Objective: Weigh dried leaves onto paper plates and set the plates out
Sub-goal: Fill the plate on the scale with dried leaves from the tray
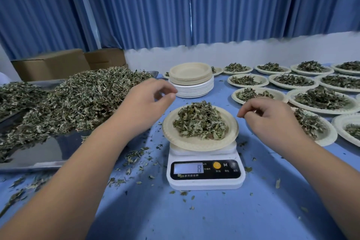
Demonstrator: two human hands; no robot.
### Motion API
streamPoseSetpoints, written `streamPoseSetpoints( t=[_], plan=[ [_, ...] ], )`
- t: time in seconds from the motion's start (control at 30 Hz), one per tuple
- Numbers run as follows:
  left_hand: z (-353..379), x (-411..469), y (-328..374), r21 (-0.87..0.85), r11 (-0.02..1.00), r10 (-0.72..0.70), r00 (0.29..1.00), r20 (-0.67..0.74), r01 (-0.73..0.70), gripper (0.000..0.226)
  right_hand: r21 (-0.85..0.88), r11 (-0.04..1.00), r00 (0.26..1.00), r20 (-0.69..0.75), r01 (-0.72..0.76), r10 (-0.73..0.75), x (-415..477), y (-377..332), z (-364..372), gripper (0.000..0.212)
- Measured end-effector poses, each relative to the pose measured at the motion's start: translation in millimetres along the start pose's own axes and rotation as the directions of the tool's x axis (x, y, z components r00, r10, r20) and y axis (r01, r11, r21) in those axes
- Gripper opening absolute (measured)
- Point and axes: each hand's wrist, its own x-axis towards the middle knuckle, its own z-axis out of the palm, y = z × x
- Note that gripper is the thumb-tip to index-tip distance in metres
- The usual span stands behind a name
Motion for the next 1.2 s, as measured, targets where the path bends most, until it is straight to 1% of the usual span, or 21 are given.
streamPoseSetpoints(
  t=[0.1,0.17,0.27,0.33,0.43,0.47,0.53,0.73,0.8,0.87,0.93,1.0,1.07,1.2],
  plan=[
    [11.5,27.7,15.3,0.022,0.999,0.033,0.983,0.183,-0.038,0.016,0.005,1.000,1.000,-0.002,0.022,-0.022,0.9,-0.8,-0.1,0.030],
    [20.9,45.0,23.5,0.102,0.993,0.030,0.951,0.307,-0.064,0.022,0.007,1.000,1.000,-0.004,0.023,-0.023,0.7,0.2,0.1,0.030],
    [33.5,63.7,31.6,0.271,0.959,-0.066,0.872,0.485,-0.078,0.038,0.013,0.999,1.000,-0.008,0.029,-0.029,1.1,1.9,-1.0,0.030],
    [38.2,70.3,34.0,0.315,0.946,-0.118,0.825,0.553,-0.076,0.041,0.007,0.999,0.999,-0.008,0.037,-0.037,2.3,1.9,-2.4,0.030],
    [42.4,72.4,35.9,0.353,0.929,-0.140,0.777,0.613,-0.111,0.039,0.013,0.999,0.999,-0.002,0.046,-0.046,3.4,2.3,-4.1,0.028],
    [44.1,71.8,36.3,0.367,0.922,-0.142,0.775,0.616,-0.123,0.039,0.016,0.999,0.999,0.000,0.043,-0.043,3.3,2.7,-4.5,0.027],
    [47.1,69.6,36.0,0.367,0.922,-0.130,0.792,0.596,-0.125,0.036,0.020,0.999,0.999,0.003,0.038,-0.038,2.8,3.7,-5.2,0.026],
    [43.9,62.8,32.7,0.280,0.950,-0.026,0.857,0.514,-0.139,0.020,0.038,0.999,1.000,-0.004,0.025,-0.024,2.8,6.0,-6.5,0.027],
    [41.5,60.6,31.5,0.220,0.967,0.023,0.899,0.438,-0.132,0.013,0.035,0.999,1.000,-0.005,0.025,-0.024,3.1,6.3,-6.6,0.028],
    [39.4,58.9,30.4,0.147,0.983,0.055,0.941,0.333,-0.109,0.005,0.026,0.999,1.000,-0.007,0.031,-0.031,3.3,6.8,-6.9,0.027],
    [39.1,57.1,30.5,0.068,0.995,0.058,0.966,0.252,-0.077,0.006,0.019,0.999,0.999,-0.008,0.033,-0.033,2.9,7.2,-7.2,0.027],
    [39.6,55.7,31.6,0.044,0.996,0.070,0.973,0.222,-0.082,0.010,0.016,0.999,0.999,-0.009,0.037,-0.036,2.9,7.5,-7.5,0.026],
    [39.3,54.8,32.7,0.076,0.992,0.085,0.970,0.229,-0.105,0.011,0.015,0.999,0.999,-0.008,0.041,-0.041,2.8,6.9,-7.2,0.026],
    [37.1,53.4,30.7,0.127,0.983,0.099,0.965,0.245,-0.133,0.005,0.028,0.999,0.999,-0.015,0.038,-0.038,2.9,6.3,-7.0,0.026]
  ],
)
